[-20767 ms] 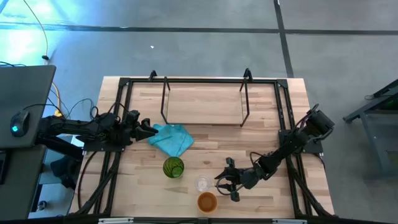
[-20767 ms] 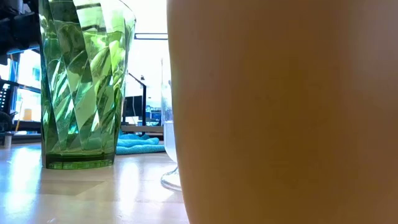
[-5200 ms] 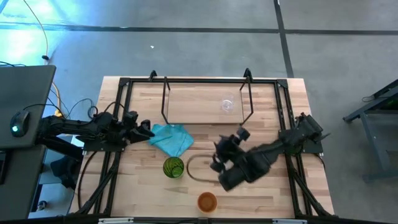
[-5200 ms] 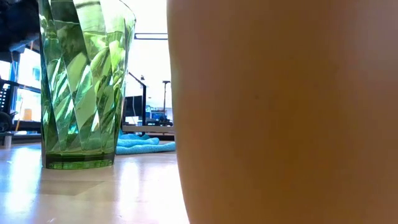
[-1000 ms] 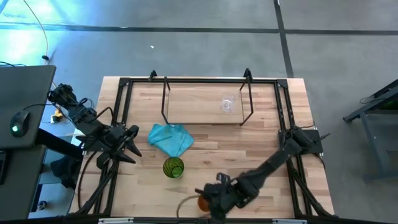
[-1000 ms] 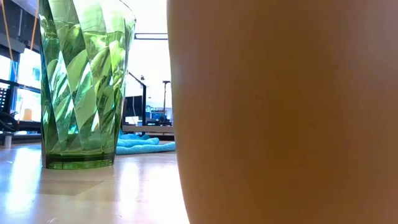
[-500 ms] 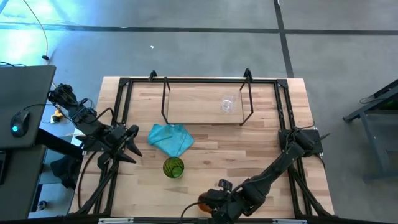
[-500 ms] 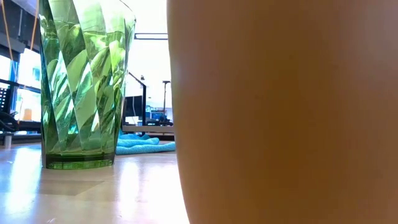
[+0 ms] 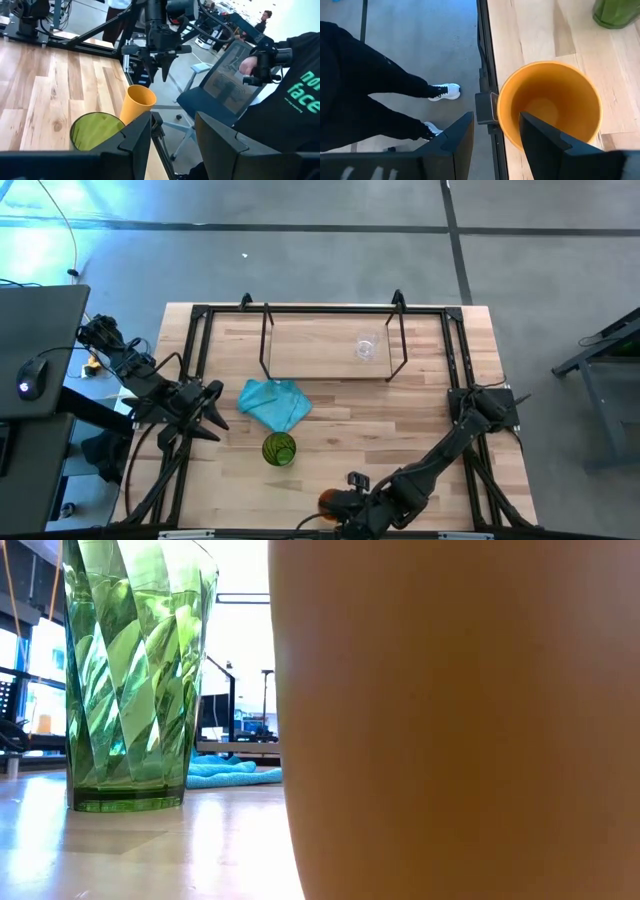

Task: Stack small to large cups/mugs on shelf
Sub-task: Put the orange cup on the shelf

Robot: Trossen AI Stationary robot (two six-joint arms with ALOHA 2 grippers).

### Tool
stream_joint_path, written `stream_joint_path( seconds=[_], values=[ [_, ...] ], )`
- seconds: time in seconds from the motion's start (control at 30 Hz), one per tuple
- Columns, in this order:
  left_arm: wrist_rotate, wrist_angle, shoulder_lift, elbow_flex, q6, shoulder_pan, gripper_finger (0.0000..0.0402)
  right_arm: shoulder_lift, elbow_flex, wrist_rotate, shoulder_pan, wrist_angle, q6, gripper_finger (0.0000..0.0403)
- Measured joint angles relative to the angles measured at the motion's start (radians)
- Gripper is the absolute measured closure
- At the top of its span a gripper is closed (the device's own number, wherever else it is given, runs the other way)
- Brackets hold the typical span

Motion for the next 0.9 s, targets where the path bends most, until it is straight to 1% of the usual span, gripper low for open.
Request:
stream_joint_path(
  seconds=[0.47, 0.9],
  values=[
    [-0.028, 0.001, 0.0, 0.0, -0.001, 0.0, 0.0259, 0.0, 0.0, -0.013, 0.0, 0.0, -0.03, 0.0254],
    [-0.03, 0.002, 0.0, 0.0, -0.014, 0.0, 0.0259, 0.0, 0.0, -0.008, -0.003, 0.0, -0.048, 0.0254]
  ],
)
